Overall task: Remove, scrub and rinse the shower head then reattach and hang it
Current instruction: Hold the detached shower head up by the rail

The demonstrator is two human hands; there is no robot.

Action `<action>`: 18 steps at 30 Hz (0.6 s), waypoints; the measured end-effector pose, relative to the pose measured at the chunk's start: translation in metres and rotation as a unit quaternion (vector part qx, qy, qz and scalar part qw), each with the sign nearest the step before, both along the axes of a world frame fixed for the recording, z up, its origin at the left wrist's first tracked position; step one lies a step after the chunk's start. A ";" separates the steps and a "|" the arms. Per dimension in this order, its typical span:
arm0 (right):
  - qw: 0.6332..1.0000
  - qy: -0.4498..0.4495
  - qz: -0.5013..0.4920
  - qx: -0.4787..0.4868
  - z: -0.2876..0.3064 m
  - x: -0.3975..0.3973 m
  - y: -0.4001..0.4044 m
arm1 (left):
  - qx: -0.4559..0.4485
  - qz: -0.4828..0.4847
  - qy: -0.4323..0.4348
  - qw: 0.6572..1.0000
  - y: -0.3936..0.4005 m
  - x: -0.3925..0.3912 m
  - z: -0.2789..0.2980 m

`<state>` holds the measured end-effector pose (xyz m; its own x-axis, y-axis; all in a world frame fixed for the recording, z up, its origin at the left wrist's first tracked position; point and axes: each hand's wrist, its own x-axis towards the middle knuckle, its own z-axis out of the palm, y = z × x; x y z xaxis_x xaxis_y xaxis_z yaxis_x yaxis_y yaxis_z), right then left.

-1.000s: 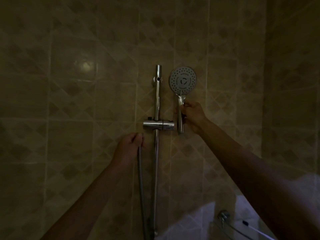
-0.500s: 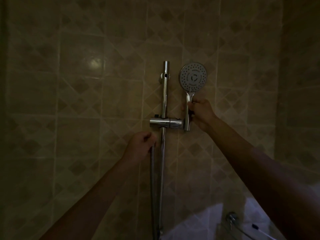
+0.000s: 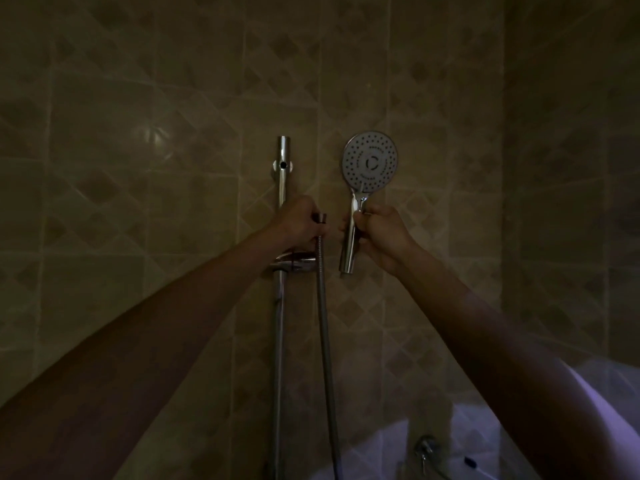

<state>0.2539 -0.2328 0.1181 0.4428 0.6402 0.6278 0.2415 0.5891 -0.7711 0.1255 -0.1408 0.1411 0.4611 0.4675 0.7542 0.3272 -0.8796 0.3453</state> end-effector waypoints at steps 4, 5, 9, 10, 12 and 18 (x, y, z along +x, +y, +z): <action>1.000 -0.002 -0.007 -0.014 -0.003 0.010 -0.001 | 0.034 0.020 0.058 0.998 0.004 0.005 0.005; 1.000 -0.003 -0.007 -0.019 -0.004 0.012 -0.002 | 0.035 0.022 0.072 0.997 0.006 0.006 0.004; 1.000 0.003 0.003 -0.023 -0.010 0.017 -0.007 | 0.047 0.014 0.119 0.992 0.011 0.007 -0.004; 1.000 0.004 0.003 -0.025 -0.011 0.017 -0.009 | 0.056 0.015 0.134 0.989 0.011 0.008 -0.006; 1.000 0.003 -0.001 -0.029 -0.012 0.019 -0.011 | 0.069 0.024 0.154 0.985 0.010 0.010 -0.008; 0.999 0.027 0.011 -0.023 -0.011 0.020 -0.017 | 0.068 0.091 0.186 0.976 0.007 0.016 -0.004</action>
